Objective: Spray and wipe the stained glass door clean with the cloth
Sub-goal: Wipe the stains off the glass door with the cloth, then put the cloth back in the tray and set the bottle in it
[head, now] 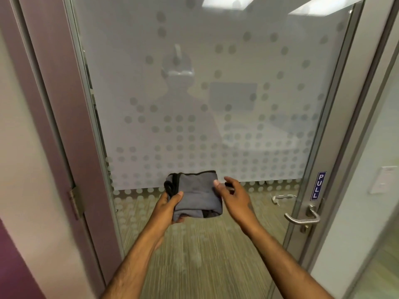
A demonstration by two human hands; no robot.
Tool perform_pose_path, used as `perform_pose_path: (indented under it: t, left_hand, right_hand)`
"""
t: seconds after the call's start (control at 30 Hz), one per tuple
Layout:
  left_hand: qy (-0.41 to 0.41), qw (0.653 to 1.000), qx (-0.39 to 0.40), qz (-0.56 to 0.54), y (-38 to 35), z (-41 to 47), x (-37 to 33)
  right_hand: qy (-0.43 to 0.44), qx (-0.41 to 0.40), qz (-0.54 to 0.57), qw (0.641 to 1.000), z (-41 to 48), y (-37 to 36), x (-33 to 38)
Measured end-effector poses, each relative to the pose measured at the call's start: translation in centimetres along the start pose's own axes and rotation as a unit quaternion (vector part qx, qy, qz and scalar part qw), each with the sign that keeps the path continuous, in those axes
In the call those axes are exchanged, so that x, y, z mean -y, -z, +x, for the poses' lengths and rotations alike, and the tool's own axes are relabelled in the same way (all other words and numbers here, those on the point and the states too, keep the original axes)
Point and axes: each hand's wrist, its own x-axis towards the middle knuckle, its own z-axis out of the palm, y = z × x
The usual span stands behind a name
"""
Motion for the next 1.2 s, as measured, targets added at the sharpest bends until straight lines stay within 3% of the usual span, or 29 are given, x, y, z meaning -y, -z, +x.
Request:
perform_pose_path:
  t: [0.07,0.17,0.73,0.97,1.2]
  left_hand:
    - [0.002,1.0,0.005,-0.002,-0.1,-0.1,-0.2]
    - [0.007,1.0,0.022,0.011,-0.4,-0.1,-0.4]
    - [-0.012,0.997,0.031,0.076,-3.9,0.5,1.4]
    - [-0.012,0.992,0.101,0.075,-11.0,-1.1,2.2]
    - [-0.006,0.975,0.205,0.087,-23.9,-5.7,3.1]
  right_hand:
    - [-0.109,0.105,0.109,0.982,0.3,0.6,0.0]
    - [-0.14,0.157,0.164,0.964,0.3,0.6,-0.1]
    - [-0.129,0.03,0.153,0.979,-2.2,2.7,-2.3]
    - [-0.128,-0.053,0.15,0.979,-5.4,9.6,-3.9]
    - [-0.135,-0.162,0.152,0.966,-12.0,21.9,-6.1]
